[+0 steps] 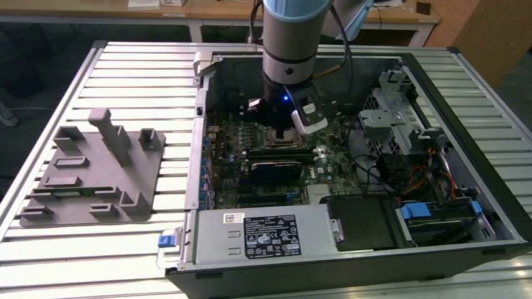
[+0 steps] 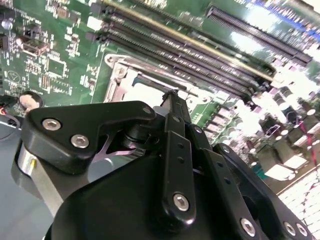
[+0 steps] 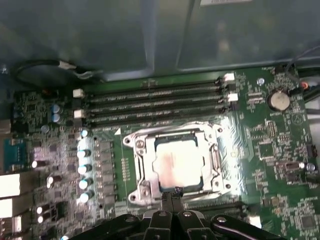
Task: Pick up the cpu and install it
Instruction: 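Install the second cpu locking lever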
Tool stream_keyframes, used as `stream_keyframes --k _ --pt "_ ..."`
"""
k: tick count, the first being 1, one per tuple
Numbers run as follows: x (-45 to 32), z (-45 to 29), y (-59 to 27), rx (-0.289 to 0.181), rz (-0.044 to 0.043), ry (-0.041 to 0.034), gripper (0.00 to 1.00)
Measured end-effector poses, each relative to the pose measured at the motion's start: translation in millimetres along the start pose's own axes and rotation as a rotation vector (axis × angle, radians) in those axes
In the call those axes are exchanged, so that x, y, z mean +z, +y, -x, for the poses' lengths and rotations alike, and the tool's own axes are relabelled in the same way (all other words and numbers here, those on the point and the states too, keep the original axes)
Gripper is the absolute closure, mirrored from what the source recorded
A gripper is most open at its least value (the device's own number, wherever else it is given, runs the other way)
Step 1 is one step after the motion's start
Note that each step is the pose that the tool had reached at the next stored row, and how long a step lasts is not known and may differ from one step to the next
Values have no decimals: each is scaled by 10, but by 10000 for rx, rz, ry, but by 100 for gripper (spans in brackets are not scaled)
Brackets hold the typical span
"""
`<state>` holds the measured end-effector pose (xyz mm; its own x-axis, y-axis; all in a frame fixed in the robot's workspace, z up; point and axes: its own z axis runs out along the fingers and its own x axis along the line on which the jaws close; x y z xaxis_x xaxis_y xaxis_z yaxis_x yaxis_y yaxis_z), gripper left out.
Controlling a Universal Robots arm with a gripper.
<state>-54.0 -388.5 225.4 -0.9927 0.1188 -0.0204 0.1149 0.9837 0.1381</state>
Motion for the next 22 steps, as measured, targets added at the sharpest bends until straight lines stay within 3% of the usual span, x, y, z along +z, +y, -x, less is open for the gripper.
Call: stream_keyframes --k 8,22 --pt "19 63 118 -3 -216 7 89" --pt "37 152 230 -1 -360 44 89"
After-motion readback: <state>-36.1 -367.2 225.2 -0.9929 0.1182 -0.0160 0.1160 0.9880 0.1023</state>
